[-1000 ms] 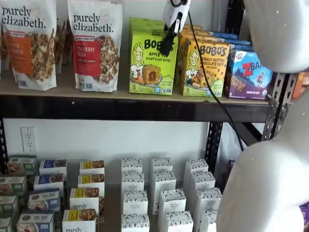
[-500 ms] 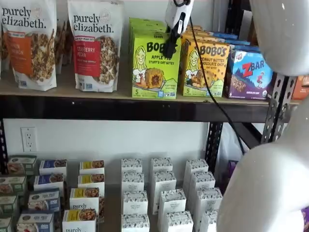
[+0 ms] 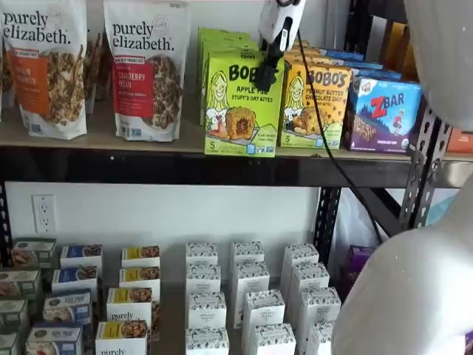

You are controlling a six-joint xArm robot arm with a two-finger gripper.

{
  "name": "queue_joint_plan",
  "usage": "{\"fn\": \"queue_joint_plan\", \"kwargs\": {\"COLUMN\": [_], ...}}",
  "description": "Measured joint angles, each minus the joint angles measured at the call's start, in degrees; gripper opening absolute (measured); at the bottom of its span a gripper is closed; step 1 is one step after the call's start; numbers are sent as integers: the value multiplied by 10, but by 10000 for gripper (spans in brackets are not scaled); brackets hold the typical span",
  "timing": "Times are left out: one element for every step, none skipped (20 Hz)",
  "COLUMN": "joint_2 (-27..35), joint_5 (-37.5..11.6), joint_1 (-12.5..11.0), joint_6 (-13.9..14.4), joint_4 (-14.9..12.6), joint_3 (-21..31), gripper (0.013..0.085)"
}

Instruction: Pick the green box on the top shelf, the fourth from the left

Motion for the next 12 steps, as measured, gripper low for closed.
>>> {"fn": "queue_joint_plan", "kwargs": {"joint_2": [-5, -12, -17, -22, -26, -30, -34, -38, -42, -47, -52, -57], "joint_5": [1, 3, 4, 7, 10, 13, 15, 17, 20, 21, 22, 22], "joint_1": [1, 1, 1, 0, -1, -2, -3, -4, -5, -6, -8, -9], "joint_6": [1, 2, 2, 2, 2, 2, 1, 1, 0, -1, -2, -4], "joint_4": [0, 0, 1, 1, 3, 3, 4, 4, 5, 5, 5, 5], "joint_3": [3, 7, 10, 13, 15, 17, 20, 23, 26, 30, 34, 39], "gripper": [210, 210, 210, 210, 210, 210, 210, 210, 210, 210, 210, 210]}}
